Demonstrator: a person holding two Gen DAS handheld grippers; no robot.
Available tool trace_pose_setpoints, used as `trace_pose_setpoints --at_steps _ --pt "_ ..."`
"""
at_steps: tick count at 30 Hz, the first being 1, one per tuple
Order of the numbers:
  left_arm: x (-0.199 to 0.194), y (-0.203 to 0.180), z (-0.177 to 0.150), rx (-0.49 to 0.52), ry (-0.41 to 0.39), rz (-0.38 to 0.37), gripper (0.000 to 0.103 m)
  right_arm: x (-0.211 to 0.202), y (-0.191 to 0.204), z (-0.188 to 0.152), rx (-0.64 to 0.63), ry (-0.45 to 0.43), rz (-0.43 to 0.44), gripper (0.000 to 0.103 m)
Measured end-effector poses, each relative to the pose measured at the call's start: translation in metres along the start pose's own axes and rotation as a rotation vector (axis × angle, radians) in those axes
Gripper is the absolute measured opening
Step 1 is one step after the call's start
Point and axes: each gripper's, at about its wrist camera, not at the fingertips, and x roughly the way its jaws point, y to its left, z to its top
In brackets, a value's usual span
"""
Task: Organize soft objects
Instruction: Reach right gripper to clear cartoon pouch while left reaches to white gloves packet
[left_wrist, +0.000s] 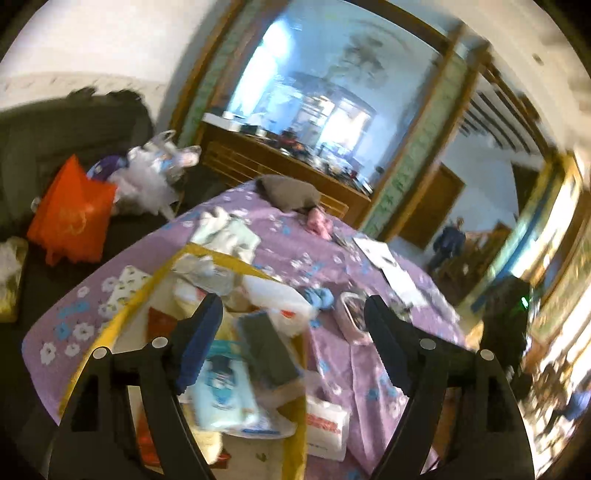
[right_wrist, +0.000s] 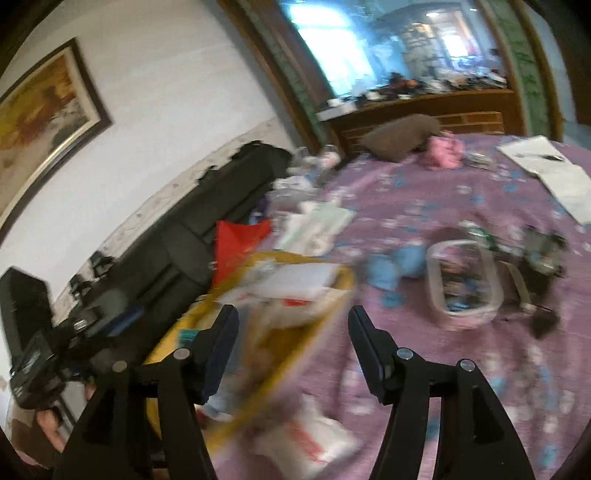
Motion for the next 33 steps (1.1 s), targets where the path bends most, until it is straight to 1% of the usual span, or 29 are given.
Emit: trace_pose_setpoints --at_steps 4,8,9,11,12,14,18,24,26,30,32,33 --pt "0.01 -0.027 -0.01 0.075 0.036 -0.037 0.08 -0.005 -0.047 -0.008 0.075 0.016 -0.061 0.062" --pt "0.024 -0.042 -0.018 0.077 0.121 -0.103 0.08 0.0 -0.083 -0.022 0.158 0.017 -0.105 0.062" --pt "0.027 -0.045 -0.02 0.077 0.141 -0.114 0.08 0.001 -0.092 -0.025 0.207 0.031 -0.125 0.062" --pt "0.032 -0.052 -0.024 0.09 0.174 -0.124 0.08 -0.003 -0.097 -0.024 0.245 0.012 -0.107 0.062" --pt "0.034 -0.055 -0.026 0.098 0.189 -0.126 0.08 -0.006 -0.097 -0.024 0.244 0.003 -0.106 0.062" --pt "0.037 -0.059 -0.03 0.114 0.219 -0.13 0.08 -0.006 -0.097 -0.025 0.24 0.003 -0.128 0.062" --pt "0.043 -0.068 -0.041 0.136 0.285 -0.14 0.08 -0.006 -0.099 -0.025 0.247 0.008 -0.138 0.062" --pt "0.056 -0.074 -0.054 0.189 0.37 -0.109 0.08 -0.007 -0.104 -0.026 0.266 0.003 -0.134 0.062" --pt "0.065 -0.078 -0.063 0.234 0.426 -0.082 0.08 -0.006 -0.104 -0.026 0.267 0.006 -0.136 0.062" --pt "0.081 -0.085 -0.086 0.3 0.53 -0.058 0.08 -0.007 -0.104 -0.026 0.263 0.004 -0.137 0.062" --pt "0.089 -0.09 -0.097 0.357 0.562 -0.021 0.08 -0.006 -0.104 -0.026 0.256 0.004 -0.143 0.062" --pt "0.094 -0.092 -0.103 0.389 0.575 0.017 0.08 -0.006 -0.103 -0.026 0.253 0.005 -0.145 0.062"
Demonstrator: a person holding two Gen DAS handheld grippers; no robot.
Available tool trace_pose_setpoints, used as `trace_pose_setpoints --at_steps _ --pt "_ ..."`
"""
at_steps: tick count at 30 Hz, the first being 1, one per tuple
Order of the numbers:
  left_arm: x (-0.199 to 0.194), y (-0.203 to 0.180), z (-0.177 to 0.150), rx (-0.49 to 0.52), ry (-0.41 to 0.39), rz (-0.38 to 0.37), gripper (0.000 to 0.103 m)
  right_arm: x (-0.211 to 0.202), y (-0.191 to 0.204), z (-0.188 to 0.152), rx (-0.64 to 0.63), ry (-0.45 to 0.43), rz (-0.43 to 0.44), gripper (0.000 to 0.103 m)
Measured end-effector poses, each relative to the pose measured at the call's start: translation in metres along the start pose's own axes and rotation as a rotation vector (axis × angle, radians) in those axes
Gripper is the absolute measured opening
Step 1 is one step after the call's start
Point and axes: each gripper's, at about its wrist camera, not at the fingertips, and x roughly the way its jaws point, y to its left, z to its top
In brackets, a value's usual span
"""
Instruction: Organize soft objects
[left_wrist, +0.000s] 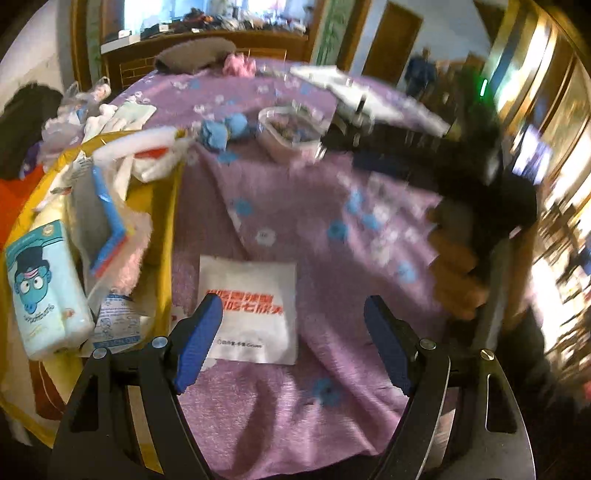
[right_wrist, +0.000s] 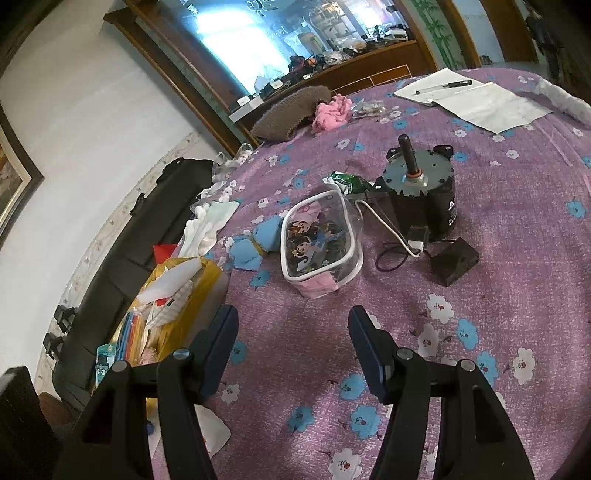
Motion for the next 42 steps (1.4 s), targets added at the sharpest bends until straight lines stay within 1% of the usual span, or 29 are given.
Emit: trace_pose_setpoints --at_steps 1,3,5,7,8,12,14,15,16,17,18,19,20,21,22,24,25,27,29,31,33,34,35,37,39,40,41,42 --pt "0.007 -0.002 -0.001 0.018 0.019 0.052 0.08 0.0 0.0 0.0 -0.003 0.0 -0.002 0.062" --pt "0.015 -0.008 -0.004 0.065 0.041 0.103 0.08 0.0 0.001 0.0 -0.006 -0.001 -0.009 0.062" --pt "0.021 -0.019 -0.009 0.141 0.07 0.152 0.08 0.0 0.001 0.0 -0.006 -0.001 -0.01 0.062" --pt "0.03 -0.022 -0.016 0.212 0.117 0.212 0.08 0.0 0.002 -0.001 -0.006 -0.002 -0.008 0.062" --pt "0.033 -0.023 -0.019 0.239 0.123 0.242 0.08 0.0 0.002 -0.001 -0.006 -0.004 -0.008 0.062" --pt "0.035 -0.022 -0.02 0.235 0.106 0.254 0.08 0.0 0.002 -0.001 -0.006 -0.004 -0.011 0.062" --pt "0.036 -0.022 -0.02 0.238 0.084 0.254 0.08 0.0 0.002 -0.001 -0.003 -0.003 -0.011 0.062" --pt "0.037 -0.022 -0.019 0.24 0.075 0.247 0.077 -0.001 0.001 0.0 0.0 -0.004 -0.011 0.062" --pt "0.037 -0.021 -0.019 0.244 0.07 0.231 0.073 0.0 0.001 -0.001 0.0 -0.004 -0.011 0.062" --pt "0.036 -0.02 -0.018 0.245 0.079 0.191 0.062 0.0 0.002 -0.001 0.0 -0.005 -0.012 0.062" --pt "0.035 -0.02 -0.017 0.249 0.082 0.188 0.051 -0.001 0.001 -0.001 0.0 -0.005 -0.012 0.062" --pt "0.035 -0.019 -0.015 0.253 0.081 0.211 0.041 -0.001 0.001 -0.001 0.0 -0.005 -0.012 0.062" --pt "0.035 -0.016 -0.014 0.254 0.078 0.255 0.022 -0.001 0.001 -0.001 0.0 -0.004 -0.013 0.062" --pt "0.037 -0.013 -0.014 0.257 0.076 0.313 0.005 -0.001 0.001 -0.001 0.0 -0.004 -0.012 0.062" --pt "0.037 -0.006 -0.014 0.25 0.066 0.374 0.003 -0.001 0.001 -0.001 0.0 -0.005 -0.012 0.062" --pt "0.029 0.003 -0.01 0.194 0.048 0.293 0.001 -0.001 0.001 -0.001 0.0 -0.007 -0.009 0.062" --pt "0.025 0.007 -0.008 0.166 0.042 0.269 0.001 -0.001 0.001 -0.001 0.0 -0.007 -0.009 0.062" --pt "0.018 0.011 -0.006 0.143 0.012 0.25 0.001 -0.001 0.001 -0.001 0.0 -0.007 -0.009 0.062" --pt "0.013 0.017 -0.004 0.085 -0.002 0.176 0.001 -0.002 0.001 -0.002 0.0 -0.011 -0.01 0.062" --pt "0.005 0.022 0.0 0.025 -0.023 0.072 0.001 -0.004 0.0 -0.002 0.001 -0.017 -0.009 0.062" --pt "-0.004 0.024 0.001 -0.018 -0.049 -0.011 0.001 -0.006 0.0 -0.002 0.004 -0.022 -0.002 0.062" --pt "-0.012 0.028 0.003 -0.056 -0.081 -0.059 0.001 -0.007 0.001 -0.002 0.002 -0.023 0.012 0.062" --pt "-0.017 0.033 0.004 -0.085 -0.096 -0.088 0.001 -0.008 0.004 -0.003 -0.007 -0.019 0.037 0.062" --pt "-0.029 0.045 0.007 -0.146 -0.138 -0.143 0.001 -0.008 0.014 -0.007 -0.048 0.021 0.114 0.062" --pt "-0.033 0.05 0.011 -0.164 -0.156 -0.144 0.002 -0.005 0.027 -0.014 -0.087 0.078 0.197 0.062" --pt "-0.035 0.052 0.01 -0.163 -0.154 -0.138 0.008 -0.003 0.032 -0.018 -0.105 0.101 0.211 0.062" --pt "-0.034 0.052 0.009 -0.165 -0.151 -0.138 0.021 0.001 0.037 -0.02 -0.124 0.122 0.209 0.062" --pt "-0.035 0.053 0.007 -0.166 -0.146 -0.135 0.042 0.004 0.043 -0.021 -0.15 0.137 0.191 0.062"
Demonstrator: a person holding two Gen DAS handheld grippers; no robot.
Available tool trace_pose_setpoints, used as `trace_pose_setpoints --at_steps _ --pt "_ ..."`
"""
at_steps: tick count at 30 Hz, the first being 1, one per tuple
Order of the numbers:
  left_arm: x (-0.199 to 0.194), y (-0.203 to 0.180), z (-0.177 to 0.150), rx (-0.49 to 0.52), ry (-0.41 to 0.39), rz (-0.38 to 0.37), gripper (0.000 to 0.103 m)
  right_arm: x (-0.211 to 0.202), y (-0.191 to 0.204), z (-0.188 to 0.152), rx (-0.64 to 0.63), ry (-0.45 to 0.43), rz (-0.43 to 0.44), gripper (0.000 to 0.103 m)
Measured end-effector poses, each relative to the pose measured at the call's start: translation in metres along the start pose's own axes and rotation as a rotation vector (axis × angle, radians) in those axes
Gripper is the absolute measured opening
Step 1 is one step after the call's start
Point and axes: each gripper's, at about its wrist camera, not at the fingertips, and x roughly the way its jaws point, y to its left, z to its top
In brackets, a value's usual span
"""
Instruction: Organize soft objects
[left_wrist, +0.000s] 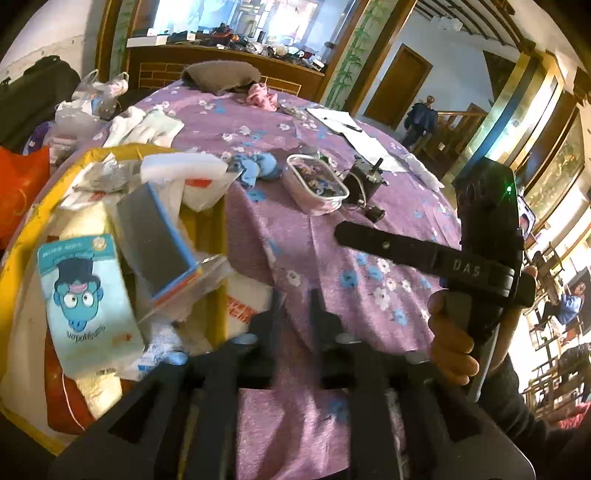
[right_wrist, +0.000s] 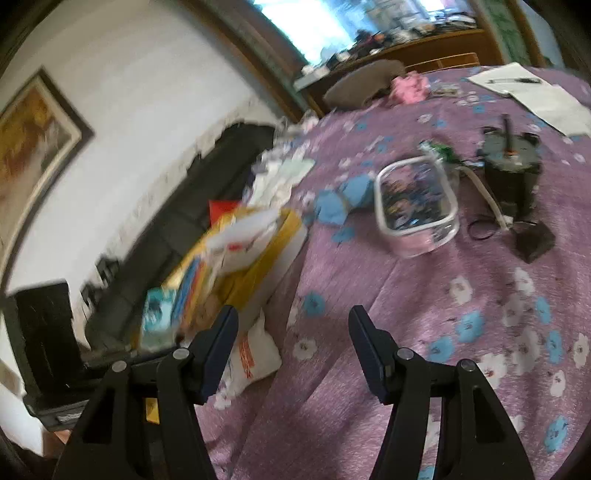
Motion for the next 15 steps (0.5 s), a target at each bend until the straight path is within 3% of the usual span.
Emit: trace_pose_setpoints --at_steps 1,3,6,8,12,15 --pt "0.001 -0.002 -0.004 0.014 0.009 0.006 0.048 0.004 0.005 0.001 -0.025 0.016 -0.033 0.062" --pt "0.003 -0.01 -0.011 0.054 0.013 0.01 0.05 0.006 0.008 0.006 -0.042 0.025 -0.099 0.062" --pt "0.018 -0.022 -0.023 0.066 0.069 -0.07 0.05 0.001 0.0 0.02 -0.007 -0.001 -0.156 0.062" --pt "0.023 -0.032 -0.028 0.115 0.029 -0.003 0.051 -0.002 -0.01 0.034 0.035 -0.029 -0.188 0.062" --pt "0.028 -0.029 -0.031 0.177 0.024 0.115 0.051 0.01 -0.023 0.054 0.06 -0.059 -0.298 0.062" --pt "0.026 -0.015 -0.029 0.164 0.045 0.105 0.051 0.033 -0.028 0.06 0.037 -0.038 -0.382 0.062"
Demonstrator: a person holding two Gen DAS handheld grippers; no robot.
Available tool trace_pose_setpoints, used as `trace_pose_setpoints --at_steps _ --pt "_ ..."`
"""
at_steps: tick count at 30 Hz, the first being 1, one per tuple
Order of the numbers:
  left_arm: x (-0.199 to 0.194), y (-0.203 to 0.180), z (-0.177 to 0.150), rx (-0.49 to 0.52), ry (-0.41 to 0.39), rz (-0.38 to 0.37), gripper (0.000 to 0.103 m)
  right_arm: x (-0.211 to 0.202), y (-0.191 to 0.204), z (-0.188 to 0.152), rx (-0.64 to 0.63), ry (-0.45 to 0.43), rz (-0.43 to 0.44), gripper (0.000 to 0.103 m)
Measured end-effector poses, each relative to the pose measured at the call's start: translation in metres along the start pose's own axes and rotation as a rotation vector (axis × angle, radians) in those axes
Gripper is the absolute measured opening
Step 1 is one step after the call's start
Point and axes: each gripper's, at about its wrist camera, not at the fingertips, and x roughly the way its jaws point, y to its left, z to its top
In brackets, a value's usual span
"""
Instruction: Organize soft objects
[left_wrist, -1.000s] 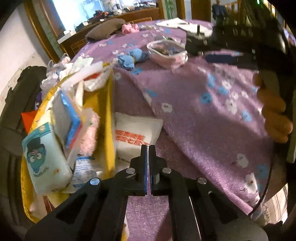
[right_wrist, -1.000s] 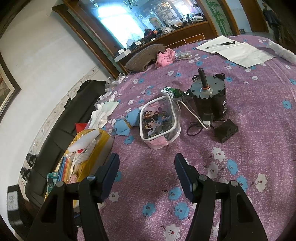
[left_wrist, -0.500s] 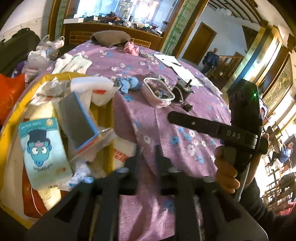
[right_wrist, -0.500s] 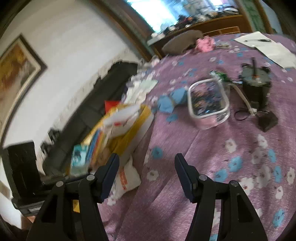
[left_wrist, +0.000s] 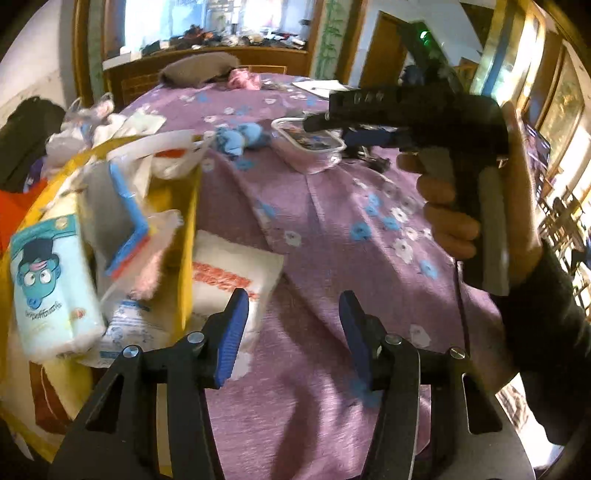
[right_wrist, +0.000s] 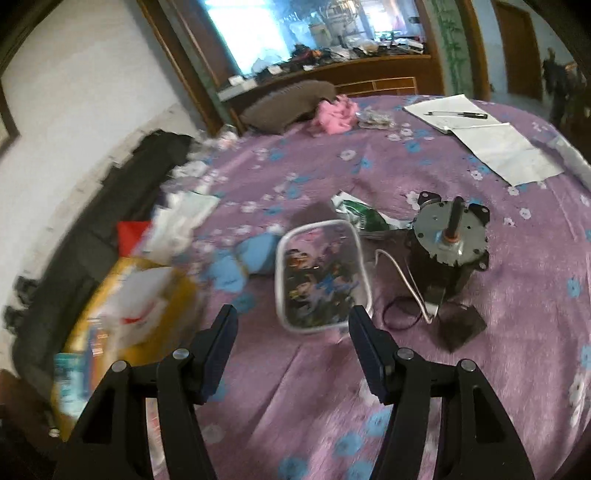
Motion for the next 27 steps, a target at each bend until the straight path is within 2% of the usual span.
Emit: trace_pose_setpoints --at_steps 4,8,13,16,17,19,23,25,26,27 --pt "-0.004 0.024 -0.001 -0.055 0.014 0.056 0.051 0.006 0.008 0.001 -0.057 -0.015 -0.097 0.062" --pt "-0.011 0.028 -0.008 -0.047 0.021 0.036 0.051 0.001 0.008 0.009 -0.061 -0.047 -0.145 0.065" --pt "0.02 0.002 0.002 0.112 0.071 0.206 0.052 0.035 -0.003 0.019 -0.028 0.034 -0.168 0.071" --pt "0.04 -0.01 0.002 0.228 0.096 0.291 0.052 0.039 -0.008 0.014 0.009 0.047 -0.091 0.076" --pt "0.048 -0.016 0.001 0.291 0.11 0.332 0.053 0.039 -0.006 0.013 0.006 0.048 -0.076 0.076" --pt "0.051 -0.021 0.001 0.346 0.08 0.385 0.063 0.039 -0.002 0.011 -0.011 0.05 -0.057 0.076" --pt "0.051 -0.017 0.002 0.366 0.07 0.375 0.063 0.041 0.005 0.007 -0.033 0.054 -0.067 0.076" --pt "0.051 -0.021 0.0 0.402 0.069 0.354 0.041 0.042 0.006 0.006 -0.045 0.051 -0.078 0.075" --pt "0.052 -0.022 -0.001 0.403 0.09 0.329 0.01 0.041 0.007 0.006 -0.047 0.048 -0.082 0.074" --pt "0.053 -0.023 -0.001 0.401 0.102 0.332 0.006 0.041 0.007 0.006 -0.049 0.046 -0.088 0.072"
